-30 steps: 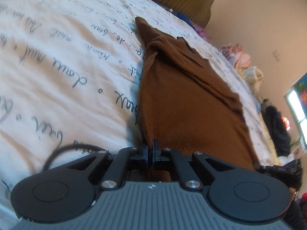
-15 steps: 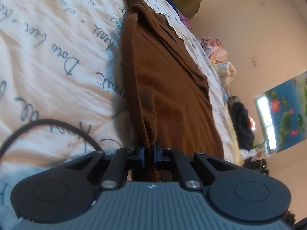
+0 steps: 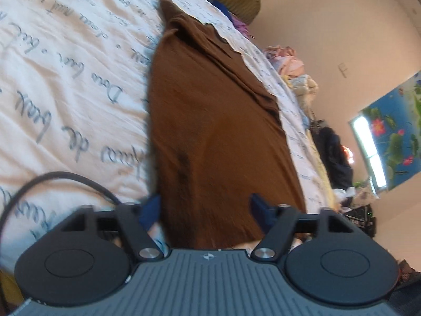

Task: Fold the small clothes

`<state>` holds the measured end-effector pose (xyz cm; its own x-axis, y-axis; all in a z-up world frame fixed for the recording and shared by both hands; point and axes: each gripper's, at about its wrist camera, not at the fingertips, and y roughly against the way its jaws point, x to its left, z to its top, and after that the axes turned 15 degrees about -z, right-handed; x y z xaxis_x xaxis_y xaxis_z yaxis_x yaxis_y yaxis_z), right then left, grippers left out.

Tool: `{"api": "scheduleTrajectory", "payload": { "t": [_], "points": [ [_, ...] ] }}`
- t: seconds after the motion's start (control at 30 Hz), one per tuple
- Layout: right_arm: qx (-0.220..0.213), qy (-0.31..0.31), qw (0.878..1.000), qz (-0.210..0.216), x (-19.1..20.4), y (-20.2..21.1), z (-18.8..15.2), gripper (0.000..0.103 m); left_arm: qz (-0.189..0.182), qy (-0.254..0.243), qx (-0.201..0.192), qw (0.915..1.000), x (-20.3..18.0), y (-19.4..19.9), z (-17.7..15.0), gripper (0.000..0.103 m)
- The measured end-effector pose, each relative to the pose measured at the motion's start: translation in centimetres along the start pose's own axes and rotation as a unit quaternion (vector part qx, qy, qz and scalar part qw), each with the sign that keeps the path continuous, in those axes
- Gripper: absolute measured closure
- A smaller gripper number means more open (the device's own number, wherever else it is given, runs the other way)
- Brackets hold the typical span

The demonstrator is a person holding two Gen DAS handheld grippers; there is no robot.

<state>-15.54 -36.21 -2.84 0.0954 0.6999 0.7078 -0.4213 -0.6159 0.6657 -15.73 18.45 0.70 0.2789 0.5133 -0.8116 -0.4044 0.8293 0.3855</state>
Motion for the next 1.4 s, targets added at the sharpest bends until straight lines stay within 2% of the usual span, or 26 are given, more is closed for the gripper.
{"api": "scheduleTrajectory", "payload": {
  "t": [0.07,0.1,0.13,0.17,0.2,0.23,0.33,0.4,0.47,0.57,0.67,0.7,0.73,0.77,0.8,0.83,0.87,0.97,1.03,1.1,1.13,1.17,1.2,1.23,1.3,1.4],
  "points": [
    [0.016,0.015,1.0,0.006,0.6,-0.2,-0.3,0.05,0.002,0.001,0.001,1.0,-0.4,-0.9,-0.7,0.028],
    [0.027,0.02,0.999,0.006,1.0,-0.8,-0.4,0.05,0.011,-0.006,0.001,0.9999,-0.6,-1.3,-0.9,0.048],
    [0.033,0.024,0.999,0.002,1.4,-1.5,-0.4,0.052,0.023,-0.01,0.012,0.9996,-0.7,-2.0,-0.9,0.096],
    [0.031,0.029,0.999,0.001,1.7,-1.9,-0.4,0.055,0.034,-0.003,0.031,0.9989,-0.6,-2.8,-0.7,0.093],
    [0.035,0.033,0.999,-0.003,2.0,-2.2,-0.2,0.081,0.04,-0.001,0.035,0.9986,-0.4,-3.1,-0.7,0.095],
    [0.046,0.042,0.998,-0.016,2.3,-2.7,-0.1,0.099,0.041,-0.013,0.035,0.9984,-0.5,-3.0,-0.7,0.095],
    [0.052,0.081,0.995,-0.036,2.9,-1.8,-0.9,0.099,0.075,-0.067,0.028,0.9945,-2.2,-1.4,-0.6,0.095],
    [0.036,0.085,0.994,-0.056,2.6,-0.4,-1.1,0.099,0.096,-0.078,0.031,0.9918,-2.2,-0.6,-0.4,0.094],
    [0.035,0.07,0.994,-0.072,1.3,-0.2,-1.3,0.1,0.111,-0.073,0.049,0.9899,-0.9,-0.9,-0.7,0.092],
    [0.039,0.049,0.997,-0.048,0.6,-0.8,-1.4,0.099,0.074,-0.084,0.064,0.9917,-1.0,-0.4,-0.3,0.088],
    [0.033,0.064,0.995,-0.062,1.4,0.7,-0.7,0.09,0.062,-0.115,0.033,0.9909,-2.8,2.1,1.0,0.058],
    [0.012,0.069,0.995,-0.067,1.8,1.6,0.0,0.082,0.059,-0.127,0.008,0.9901,-3.5,2.9,2.0,0.042],
    [-0.015,0.069,0.995,-0.064,2.1,2.6,1.1,0.068,0.055,-0.136,-0.02,0.989,-4.1,3.3,3.3,0.03],
    [-0.043,0.067,0.995,-0.053,2.5,3.2,2.4,0.06,0.059,-0.149,-0.046,0.986,-4.8,3.1,4.7,0.027],
    [-0.069,0.068,0.994,-0.042,3.1,3.3,3.9,0.046,0.073,-0.162,-0.066,0.9818,-5.3,2.2,6.0,0.026],
    [-0.095,0.073,0.992,-0.043,4.0,2.9,5.7,0.038,0.1,-0.174,-0.082,0.9763,-6.0,0.3,7.5,0.026],
    [-0.117,0.08,0.988,-0.057,5.0,2.1,7.3,0.038,0.129,-0.186,-0.096,0.9693,-6.3,-1.9,8.7,0.027],
    [-0.175,0.108,0.971,-0.122,8.6,-2.8,11.8,0.038,0.195,-0.219,-0.105,0.9503,-6.1,-9.6,11.1,0.035],
    [-0.174,0.135,0.964,-0.148,10.3,-7.1,14.2,0.04,0.248,-0.253,-0.091,0.9308,-5.5,-14.9,11.8,0.035],
    [-0.181,0.179,0.94,-0.225,11.3,-10.4,15.2,0.04,0.318,-0.262,-0.055,0.9097,-4.0,-18.5,12.1,0.034],
    [-0.18,0.204,0.922,-0.276,11.5,-12.0,15.1,0.041,0.342,-0.266,-0.034,0.9005,-2.7,-19.5,11.9,0.022],
    [-0.191,0.238,0.903,-0.303,11.0,-12.6,14.5,0.041,0.345,-0.294,-0.056,0.8896,-2.1,-19.0,11.1,0.013],
    [-0.206,0.279,0.887,-0.304,10.4,-12.4,13.6,0.041,0.35,-0.293,-0.052,0.888,-1.7,-18.7,11.1,0.008],
    [-0.218,0.303,0.875,-0.307,9.8,-12.2,12.8,0.041,0.336,-0.278,-0.05,0.8985,-1.2,-17.8,11.4,0.006],
    [-0.236,0.29,0.879,-0.296,8.2,-11.0,12.1,0.041,0.327,-0.268,-0.049,0.9049,-0.6,-17.3,11.7,0.004],
    [-0.238,0.302,0.87,-0.308,9.0,-11.2,11.9,0.04,0.34,-0.27,-0.051,0.8995,-1.0,-17.1,11.6,0.005]
  ]
}}
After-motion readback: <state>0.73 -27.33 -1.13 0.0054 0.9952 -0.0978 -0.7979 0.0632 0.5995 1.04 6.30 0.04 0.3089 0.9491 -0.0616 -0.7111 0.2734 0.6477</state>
